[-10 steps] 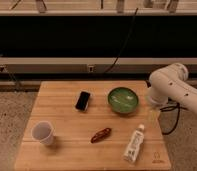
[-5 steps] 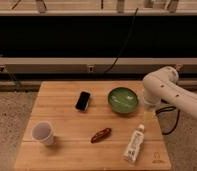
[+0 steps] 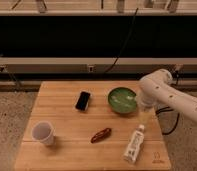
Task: Push the ceramic bowl across the table
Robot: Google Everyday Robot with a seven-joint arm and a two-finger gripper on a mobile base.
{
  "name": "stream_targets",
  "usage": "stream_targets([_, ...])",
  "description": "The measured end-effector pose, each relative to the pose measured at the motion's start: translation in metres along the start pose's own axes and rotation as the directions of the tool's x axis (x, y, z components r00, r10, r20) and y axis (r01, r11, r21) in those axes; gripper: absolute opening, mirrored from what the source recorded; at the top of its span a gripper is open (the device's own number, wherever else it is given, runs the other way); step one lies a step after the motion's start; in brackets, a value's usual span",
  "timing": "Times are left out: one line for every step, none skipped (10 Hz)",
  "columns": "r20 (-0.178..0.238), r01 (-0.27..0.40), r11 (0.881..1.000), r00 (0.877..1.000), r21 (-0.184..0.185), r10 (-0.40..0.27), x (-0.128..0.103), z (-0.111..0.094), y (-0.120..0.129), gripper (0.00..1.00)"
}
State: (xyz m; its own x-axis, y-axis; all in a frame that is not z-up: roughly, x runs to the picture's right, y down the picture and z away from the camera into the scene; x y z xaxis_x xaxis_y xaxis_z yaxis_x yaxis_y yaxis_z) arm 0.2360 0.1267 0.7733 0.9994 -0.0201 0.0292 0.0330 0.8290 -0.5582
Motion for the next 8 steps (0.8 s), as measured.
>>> stream_targets([0.001, 0.003, 1.000, 1.000, -0.001, -0.003, -0.001, 0.002, -0.002, 0.80])
stream_targets([0.003, 0.009, 1.000, 1.000, -0.005, -0.009, -0.003, 0.007, -0.004, 0.80])
stream_targets([0.004, 0.012, 1.000, 1.000, -0.009, -0.012, -0.003, 0.012, -0.006, 0.80])
stream_targets([0.006, 0.017, 1.000, 1.000, -0.012, -0.017, -0.005, 0.020, -0.009, 0.80])
stream_targets([0.007, 0.021, 1.000, 1.000, -0.012, -0.021, -0.006, 0.024, -0.011, 0.80])
stream_targets([0.007, 0.024, 1.000, 1.000, -0.011, -0.024, -0.007, 0.025, -0.014, 0.80])
stream_targets([0.010, 0.029, 0.999, 1.000, -0.014, -0.029, -0.009, 0.027, -0.016, 0.80])
stream_targets([0.011, 0.034, 0.999, 0.999, -0.016, -0.034, -0.010, 0.031, -0.018, 0.80])
